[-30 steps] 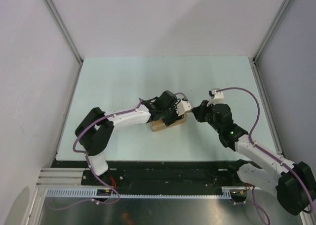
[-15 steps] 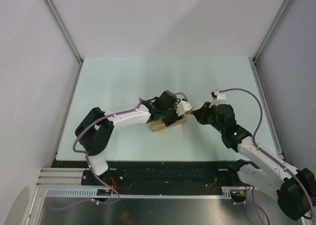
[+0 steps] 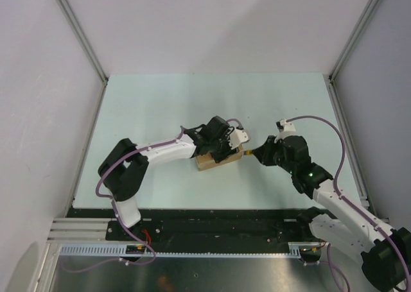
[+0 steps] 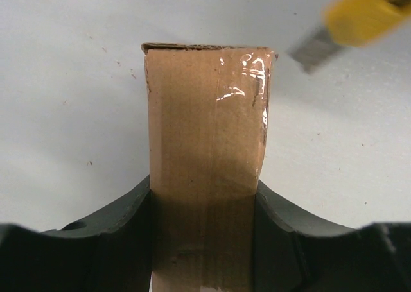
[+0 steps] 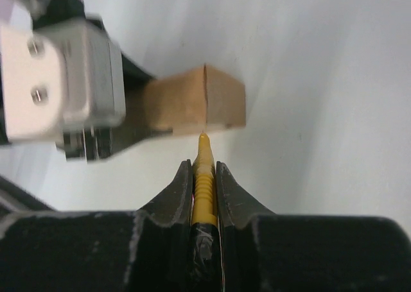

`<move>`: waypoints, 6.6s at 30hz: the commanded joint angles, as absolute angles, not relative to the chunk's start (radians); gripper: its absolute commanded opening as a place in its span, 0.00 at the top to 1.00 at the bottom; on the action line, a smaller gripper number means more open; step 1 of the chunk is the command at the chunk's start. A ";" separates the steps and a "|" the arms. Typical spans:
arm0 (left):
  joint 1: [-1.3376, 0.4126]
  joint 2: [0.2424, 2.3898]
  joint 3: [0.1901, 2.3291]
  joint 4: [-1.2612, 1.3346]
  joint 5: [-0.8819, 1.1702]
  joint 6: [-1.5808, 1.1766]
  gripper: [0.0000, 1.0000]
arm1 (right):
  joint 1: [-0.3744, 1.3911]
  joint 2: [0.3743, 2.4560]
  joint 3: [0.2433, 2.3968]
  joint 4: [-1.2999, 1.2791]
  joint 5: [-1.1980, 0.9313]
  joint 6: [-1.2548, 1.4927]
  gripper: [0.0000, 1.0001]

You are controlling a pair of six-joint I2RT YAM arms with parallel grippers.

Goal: Unpack the express box

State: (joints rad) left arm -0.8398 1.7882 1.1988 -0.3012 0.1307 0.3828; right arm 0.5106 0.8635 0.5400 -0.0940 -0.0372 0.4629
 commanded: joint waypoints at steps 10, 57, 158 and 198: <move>-0.801 1.776 1.245 -0.385 0.158 0.347 0.31 | 0.468 0.747 0.607 -0.351 -0.104 0.468 1.00; -0.506 1.539 0.991 -0.364 0.528 -0.095 0.50 | 0.601 1.435 0.845 0.225 0.009 0.457 1.00; -0.646 1.638 1.172 -0.336 0.554 0.175 0.04 | 0.954 0.904 0.746 -0.399 0.546 0.575 1.00; -0.804 1.583 0.876 -0.106 0.025 0.663 0.57 | 0.746 0.767 0.497 0.047 0.301 0.512 1.00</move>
State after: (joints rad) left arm -0.8097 1.6047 0.9207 -0.1596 0.0563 0.5663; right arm 0.7486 0.7731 0.5484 -0.1699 0.3393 0.5449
